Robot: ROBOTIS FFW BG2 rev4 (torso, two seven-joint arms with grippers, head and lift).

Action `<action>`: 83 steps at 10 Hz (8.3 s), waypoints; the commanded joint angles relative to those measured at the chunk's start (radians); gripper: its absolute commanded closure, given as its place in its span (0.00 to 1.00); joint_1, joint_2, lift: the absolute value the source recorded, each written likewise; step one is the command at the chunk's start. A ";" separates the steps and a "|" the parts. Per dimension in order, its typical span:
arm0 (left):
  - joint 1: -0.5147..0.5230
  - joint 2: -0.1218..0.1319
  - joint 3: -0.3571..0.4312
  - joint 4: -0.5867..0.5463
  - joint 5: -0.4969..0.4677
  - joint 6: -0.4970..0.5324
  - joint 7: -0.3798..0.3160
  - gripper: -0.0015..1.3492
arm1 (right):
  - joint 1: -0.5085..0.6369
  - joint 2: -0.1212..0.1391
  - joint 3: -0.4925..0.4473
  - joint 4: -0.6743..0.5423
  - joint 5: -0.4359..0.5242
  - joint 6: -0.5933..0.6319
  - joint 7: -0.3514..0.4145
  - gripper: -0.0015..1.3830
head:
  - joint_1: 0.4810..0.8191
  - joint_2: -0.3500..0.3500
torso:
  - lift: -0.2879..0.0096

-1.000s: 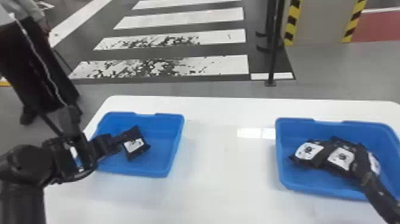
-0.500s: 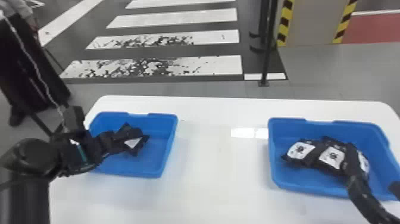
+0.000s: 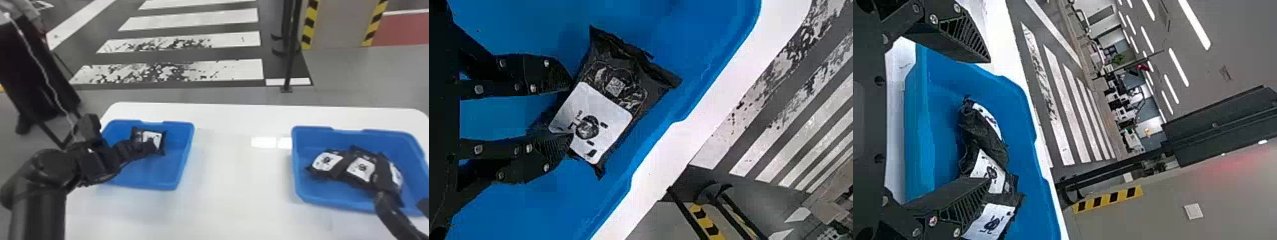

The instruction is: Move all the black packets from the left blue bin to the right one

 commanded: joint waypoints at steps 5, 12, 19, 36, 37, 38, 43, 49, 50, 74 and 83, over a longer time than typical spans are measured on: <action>0.063 0.008 -0.043 -0.034 0.038 -0.061 -0.023 0.89 | 0.004 0.000 0.000 0.001 -0.021 0.011 0.005 0.15 | 0.63 0.72 | 0.46; 0.249 -0.005 0.036 -0.572 -0.006 0.327 -0.018 0.35 | 0.004 0.000 0.000 0.001 -0.037 0.034 0.008 0.15 | 0.63 0.67 | 0.46; 0.031 0.030 0.012 -0.280 -0.225 0.168 -0.082 0.14 | -0.008 0.000 0.002 0.016 -0.045 0.058 0.016 0.15 | 0.63 0.82 | 0.46; -0.244 0.074 -0.167 0.263 -0.319 0.123 -0.138 0.89 | -0.050 -0.002 0.010 0.077 -0.089 0.092 0.043 0.15 | 0.63 0.76 | 0.46; -0.183 0.073 -0.137 0.177 -0.307 0.123 -0.167 0.89 | -0.050 -0.002 0.010 0.075 -0.089 0.092 0.045 0.15 | 0.63 0.77 | 0.46; -0.116 0.068 -0.121 0.074 -0.269 0.123 -0.176 0.89 | -0.045 -0.002 0.010 0.070 -0.089 0.092 0.045 0.15 | 0.63 0.77 | 0.46; 0.166 0.021 -0.041 -0.373 -0.178 0.023 -0.280 0.89 | -0.047 -0.002 0.018 0.025 -0.089 0.100 0.062 0.15 | 0.63 0.77 | 0.46; 0.230 -0.025 -0.291 -0.385 0.024 -0.154 -0.489 0.89 | -0.187 -0.046 0.122 0.006 -0.081 0.178 0.144 0.15 | 0.63 0.57 | 0.46; 0.235 -0.025 -0.343 -0.397 0.042 -0.152 -0.500 0.89 | -0.209 -0.054 0.136 0.003 -0.081 0.193 0.148 0.15 | 0.63 0.54 | 0.46; 0.578 -0.125 -0.259 -0.746 0.179 -0.255 -0.489 0.15 | -0.499 -0.085 -0.002 0.347 0.077 0.205 0.069 0.83 | 0.63 0.24 | 0.46; 0.924 -0.221 -0.079 -0.861 -0.158 -0.792 -0.478 0.15 | -0.084 -0.007 -0.028 -0.056 0.236 -0.087 -0.018 0.09 | 0.63 0.39 | 0.46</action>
